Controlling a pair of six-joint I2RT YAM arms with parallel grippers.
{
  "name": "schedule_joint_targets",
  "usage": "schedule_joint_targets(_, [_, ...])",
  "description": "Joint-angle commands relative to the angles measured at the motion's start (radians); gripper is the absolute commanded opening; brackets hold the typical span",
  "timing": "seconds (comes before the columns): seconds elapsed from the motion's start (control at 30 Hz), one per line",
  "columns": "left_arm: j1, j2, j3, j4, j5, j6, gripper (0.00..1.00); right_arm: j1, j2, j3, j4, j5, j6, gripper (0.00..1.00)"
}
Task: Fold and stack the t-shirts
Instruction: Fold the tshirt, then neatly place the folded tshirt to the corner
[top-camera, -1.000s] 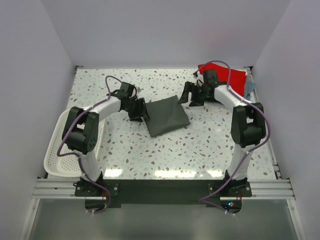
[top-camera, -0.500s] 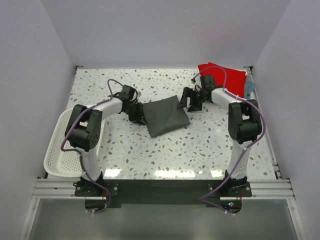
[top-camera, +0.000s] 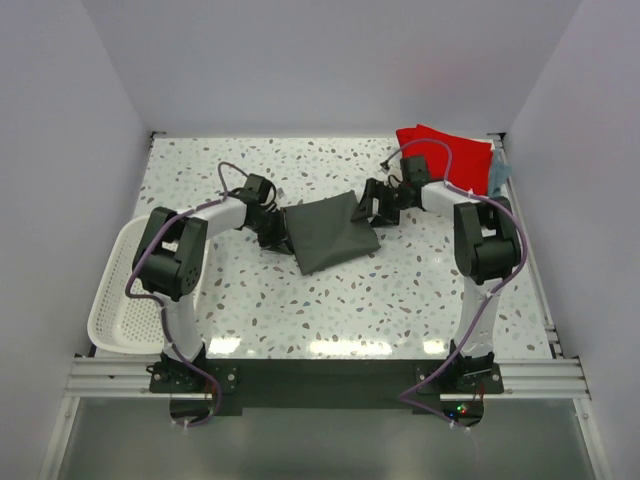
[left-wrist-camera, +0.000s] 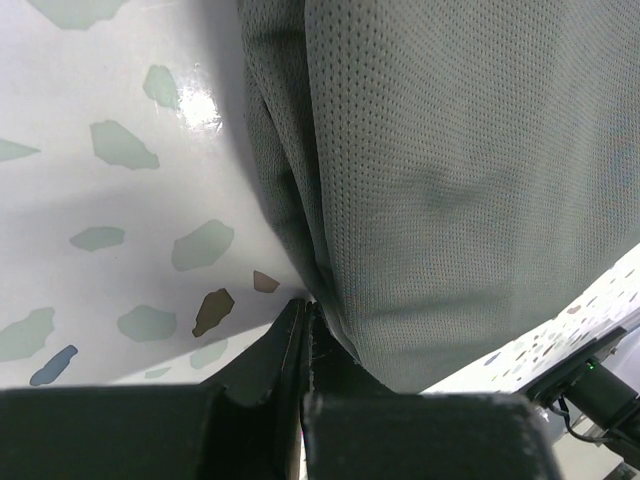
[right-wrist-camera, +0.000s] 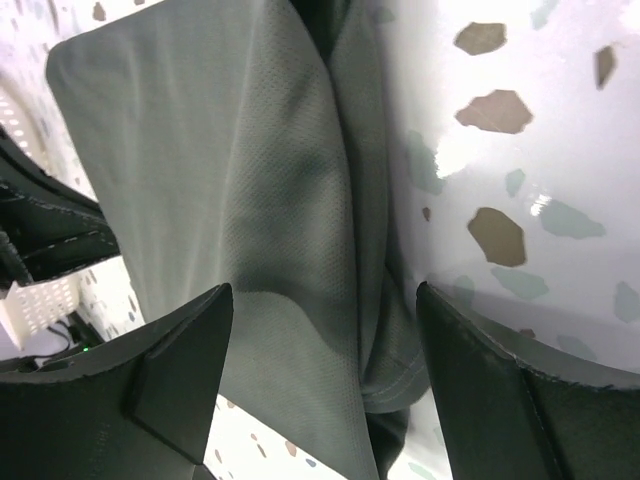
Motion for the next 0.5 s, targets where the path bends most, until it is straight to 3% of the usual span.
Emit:
schedule_joint_targets(0.0, [-0.008,0.036,-0.025,0.011,-0.027,0.039,0.00,0.014,0.044,-0.046,0.039,-0.020,0.004,0.78])
schedule_joint_targets(0.47, [-0.018,0.054,-0.016,0.010,-0.025,0.039,0.00,0.108,0.087,-0.060,0.113,-0.042,0.068,0.75])
